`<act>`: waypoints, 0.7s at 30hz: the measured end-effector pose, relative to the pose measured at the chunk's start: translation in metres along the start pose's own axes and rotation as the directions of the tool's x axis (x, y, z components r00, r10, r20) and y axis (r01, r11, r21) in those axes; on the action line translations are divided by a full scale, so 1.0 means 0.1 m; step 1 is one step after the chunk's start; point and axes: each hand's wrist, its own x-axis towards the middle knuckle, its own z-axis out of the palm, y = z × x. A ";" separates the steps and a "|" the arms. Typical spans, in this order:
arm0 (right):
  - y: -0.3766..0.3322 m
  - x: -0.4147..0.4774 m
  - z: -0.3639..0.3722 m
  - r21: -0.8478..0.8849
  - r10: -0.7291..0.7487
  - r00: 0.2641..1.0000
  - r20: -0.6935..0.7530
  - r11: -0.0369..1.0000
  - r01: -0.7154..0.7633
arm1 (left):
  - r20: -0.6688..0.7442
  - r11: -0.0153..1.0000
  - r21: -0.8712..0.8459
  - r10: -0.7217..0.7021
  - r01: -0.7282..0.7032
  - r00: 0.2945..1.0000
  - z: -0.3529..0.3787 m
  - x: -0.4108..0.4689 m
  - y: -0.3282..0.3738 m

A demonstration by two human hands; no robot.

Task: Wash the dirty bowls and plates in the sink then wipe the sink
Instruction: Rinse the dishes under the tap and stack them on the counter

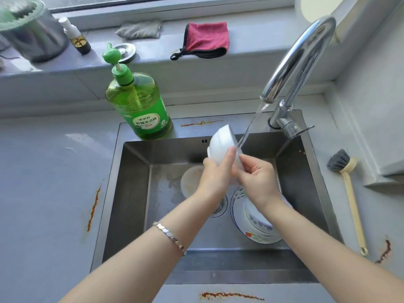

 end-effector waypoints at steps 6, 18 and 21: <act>0.23 -0.16 0.05 -0.478 -0.335 0.839 0.429 0.704 0.525 | -0.165 0.957 -0.176 0.201 -0.230 0.965 -0.26 -0.07 -0.14; 0.37 -0.13 -0.08 -0.449 -0.278 0.569 0.774 0.394 0.802 | -0.052 0.970 0.074 0.235 -0.230 0.971 -0.60 -0.07 -0.07; 0.34 0.08 -0.33 -0.451 -0.361 0.467 0.807 0.134 0.882 | 0.103 0.988 0.143 -0.075 0.060 0.992 -0.77 -0.09 0.12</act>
